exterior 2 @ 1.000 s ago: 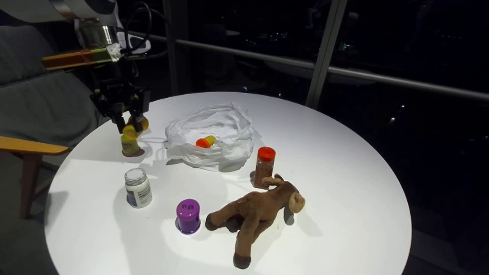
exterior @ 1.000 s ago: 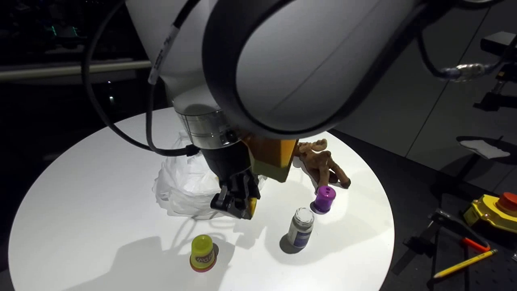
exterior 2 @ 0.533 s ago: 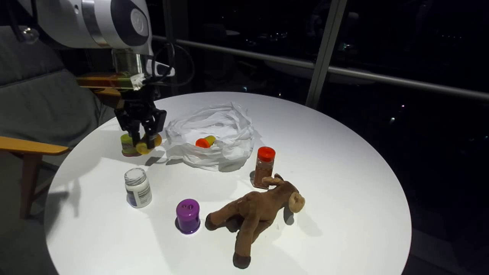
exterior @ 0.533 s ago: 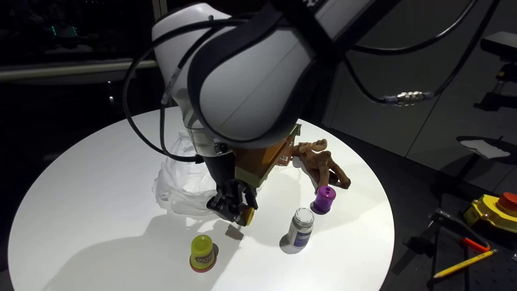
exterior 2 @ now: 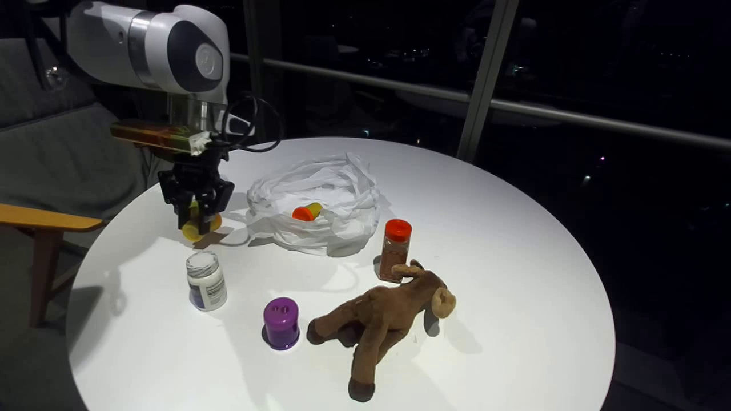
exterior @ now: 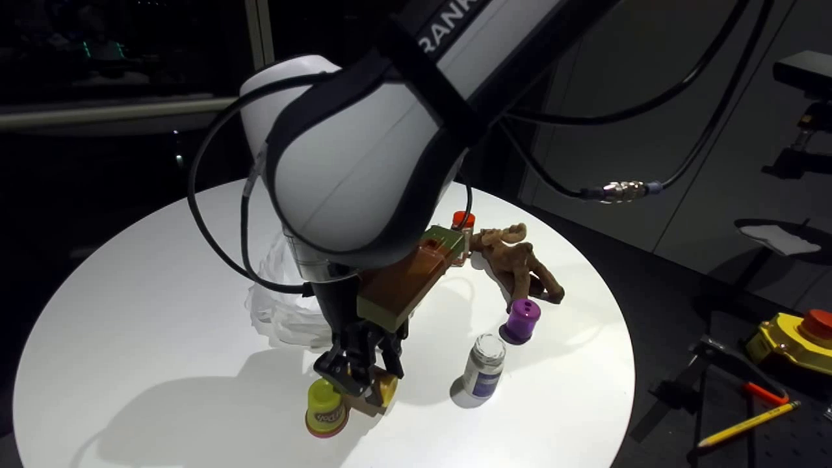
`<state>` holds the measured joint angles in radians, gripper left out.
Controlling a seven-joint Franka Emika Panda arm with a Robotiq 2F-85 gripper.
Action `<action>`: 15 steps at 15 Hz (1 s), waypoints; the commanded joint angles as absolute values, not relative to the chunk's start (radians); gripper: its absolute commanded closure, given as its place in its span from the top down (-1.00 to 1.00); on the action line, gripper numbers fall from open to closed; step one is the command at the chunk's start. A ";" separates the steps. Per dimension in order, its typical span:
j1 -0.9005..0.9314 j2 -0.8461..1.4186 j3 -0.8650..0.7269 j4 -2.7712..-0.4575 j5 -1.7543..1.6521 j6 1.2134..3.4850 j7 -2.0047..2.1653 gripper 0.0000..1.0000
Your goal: Remove the contents from the white plastic and put them on the table
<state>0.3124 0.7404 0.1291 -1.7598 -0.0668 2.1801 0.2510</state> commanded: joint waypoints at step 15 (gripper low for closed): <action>0.361 0.701 -0.065 -1.637 -0.250 2.293 0.486 1.00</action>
